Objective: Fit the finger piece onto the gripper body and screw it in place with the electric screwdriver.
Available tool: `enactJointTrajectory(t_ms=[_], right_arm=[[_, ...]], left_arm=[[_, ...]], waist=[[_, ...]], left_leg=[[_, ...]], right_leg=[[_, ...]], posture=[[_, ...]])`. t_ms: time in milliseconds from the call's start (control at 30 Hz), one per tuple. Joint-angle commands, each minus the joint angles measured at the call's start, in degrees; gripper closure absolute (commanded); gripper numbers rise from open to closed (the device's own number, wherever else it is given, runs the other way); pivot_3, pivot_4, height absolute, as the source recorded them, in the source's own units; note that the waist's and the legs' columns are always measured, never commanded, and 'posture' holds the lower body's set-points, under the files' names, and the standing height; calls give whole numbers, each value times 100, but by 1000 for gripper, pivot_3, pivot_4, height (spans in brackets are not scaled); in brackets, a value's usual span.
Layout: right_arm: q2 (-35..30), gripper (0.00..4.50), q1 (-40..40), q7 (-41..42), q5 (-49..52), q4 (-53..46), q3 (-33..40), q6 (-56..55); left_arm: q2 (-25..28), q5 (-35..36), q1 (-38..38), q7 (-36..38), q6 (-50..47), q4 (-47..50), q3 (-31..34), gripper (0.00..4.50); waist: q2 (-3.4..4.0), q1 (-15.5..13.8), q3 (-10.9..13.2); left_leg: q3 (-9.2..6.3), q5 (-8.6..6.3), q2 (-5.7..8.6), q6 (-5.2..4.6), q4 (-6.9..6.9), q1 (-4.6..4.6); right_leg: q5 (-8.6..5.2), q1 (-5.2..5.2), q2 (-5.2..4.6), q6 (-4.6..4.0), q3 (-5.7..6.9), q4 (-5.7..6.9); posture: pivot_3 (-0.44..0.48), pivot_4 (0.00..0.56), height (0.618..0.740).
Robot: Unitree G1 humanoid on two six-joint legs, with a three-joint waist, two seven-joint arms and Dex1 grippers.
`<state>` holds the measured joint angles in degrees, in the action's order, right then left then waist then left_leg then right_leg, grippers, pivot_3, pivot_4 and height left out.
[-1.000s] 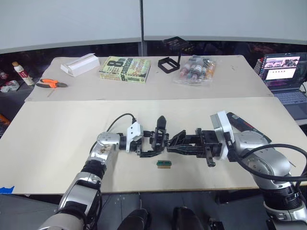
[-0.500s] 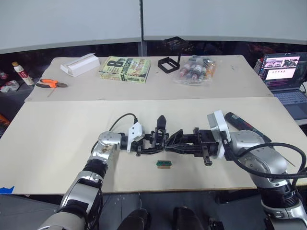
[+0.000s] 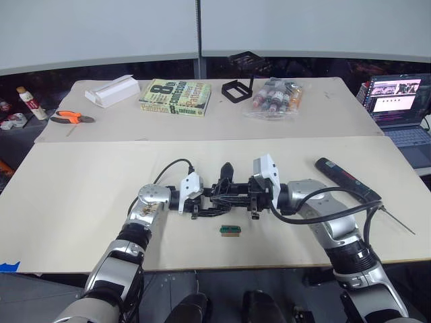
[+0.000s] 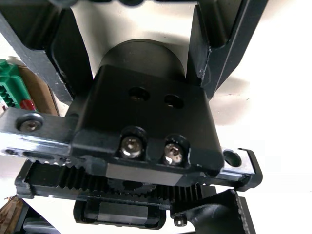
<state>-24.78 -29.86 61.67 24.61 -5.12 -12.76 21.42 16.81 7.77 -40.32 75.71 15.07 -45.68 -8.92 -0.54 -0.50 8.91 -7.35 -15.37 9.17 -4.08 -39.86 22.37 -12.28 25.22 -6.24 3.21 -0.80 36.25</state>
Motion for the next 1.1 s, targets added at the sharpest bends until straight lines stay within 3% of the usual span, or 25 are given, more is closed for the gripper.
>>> enactJointTrajectory(t_ms=[33,533,1100], right_arm=[[82,4069,-35,-9,-152,71,-4,-271],[-53,4069,124,126,-512,292,-94,-284],[-216,4069,-89,-54,-683,120,-284,506]], left_arm=[[63,-98,-38,-71,52,122,-24,2218],[65,-115,0,-89,57,155,4,2218],[53,-154,104,-87,58,300,-67,2218]], waist=[[0,1,0],[1,-1,-2],[2,-1,-5]], left_leg=[[0,0,0,0,0,0],[0,1,0,2,-1,-6],[0,1,0,2,-1,-6]], right_leg=[[0,0,0,0,0,1],[0,-3,1,0,-1,5],[0,-4,0,0,-1,5]], posture=[[0,150,740],[0,150,740],[0,150,740]])
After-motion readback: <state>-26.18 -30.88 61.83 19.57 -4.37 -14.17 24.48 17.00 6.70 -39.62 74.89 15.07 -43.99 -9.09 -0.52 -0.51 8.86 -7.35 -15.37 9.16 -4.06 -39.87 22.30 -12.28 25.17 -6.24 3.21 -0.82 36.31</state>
